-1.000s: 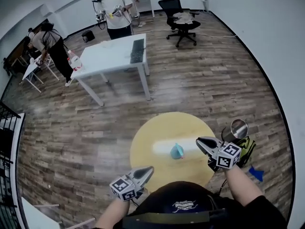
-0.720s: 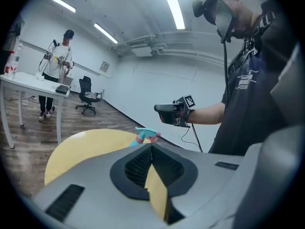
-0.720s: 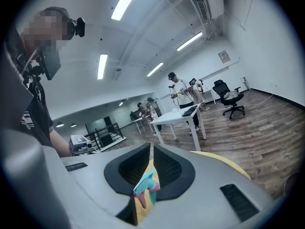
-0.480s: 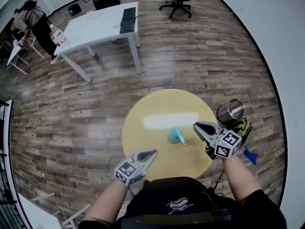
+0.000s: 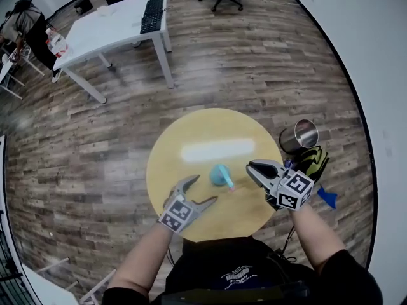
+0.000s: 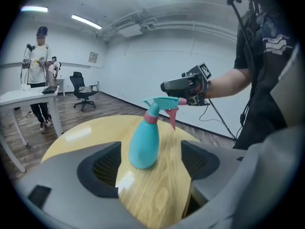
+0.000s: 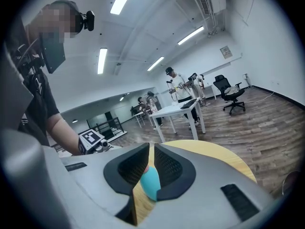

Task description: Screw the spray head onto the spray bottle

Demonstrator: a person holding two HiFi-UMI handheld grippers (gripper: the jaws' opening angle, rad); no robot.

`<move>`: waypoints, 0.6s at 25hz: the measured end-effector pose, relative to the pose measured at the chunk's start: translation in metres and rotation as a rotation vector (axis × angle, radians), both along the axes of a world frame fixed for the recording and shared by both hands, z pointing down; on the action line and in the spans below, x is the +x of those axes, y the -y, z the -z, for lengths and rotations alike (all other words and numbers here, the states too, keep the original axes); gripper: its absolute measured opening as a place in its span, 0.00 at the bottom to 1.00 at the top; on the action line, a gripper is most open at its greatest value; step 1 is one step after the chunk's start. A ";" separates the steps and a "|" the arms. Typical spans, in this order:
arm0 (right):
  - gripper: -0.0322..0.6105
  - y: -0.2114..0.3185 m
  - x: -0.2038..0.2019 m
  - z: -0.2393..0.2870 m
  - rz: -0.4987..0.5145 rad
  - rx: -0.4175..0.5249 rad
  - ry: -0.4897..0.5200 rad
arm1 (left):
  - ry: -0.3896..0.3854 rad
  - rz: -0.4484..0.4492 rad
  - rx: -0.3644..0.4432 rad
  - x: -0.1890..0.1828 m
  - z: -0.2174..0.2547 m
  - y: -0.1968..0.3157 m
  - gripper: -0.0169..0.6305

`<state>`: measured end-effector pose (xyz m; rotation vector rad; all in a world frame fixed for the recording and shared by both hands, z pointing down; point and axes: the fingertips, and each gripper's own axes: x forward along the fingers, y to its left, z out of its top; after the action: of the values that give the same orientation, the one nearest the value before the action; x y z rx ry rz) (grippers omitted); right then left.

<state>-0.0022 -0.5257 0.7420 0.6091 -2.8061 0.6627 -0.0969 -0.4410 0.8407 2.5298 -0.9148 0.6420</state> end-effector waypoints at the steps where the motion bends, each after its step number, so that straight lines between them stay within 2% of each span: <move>1: 0.13 0.000 0.003 -0.005 -0.001 -0.003 -0.006 | 0.027 -0.013 0.002 0.006 -0.009 0.004 0.67; 6: 0.13 0.001 0.013 -0.029 -0.008 -0.021 -0.024 | 0.137 -0.045 0.022 0.027 -0.054 0.033 0.73; 15: 0.13 0.000 0.032 -0.056 -0.026 -0.051 -0.057 | 0.204 -0.080 0.057 0.051 -0.101 0.067 0.74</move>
<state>0.0295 -0.5260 0.7982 0.6461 -2.7243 0.7074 -0.0464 -0.5078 0.9415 2.5980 -0.9149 0.9252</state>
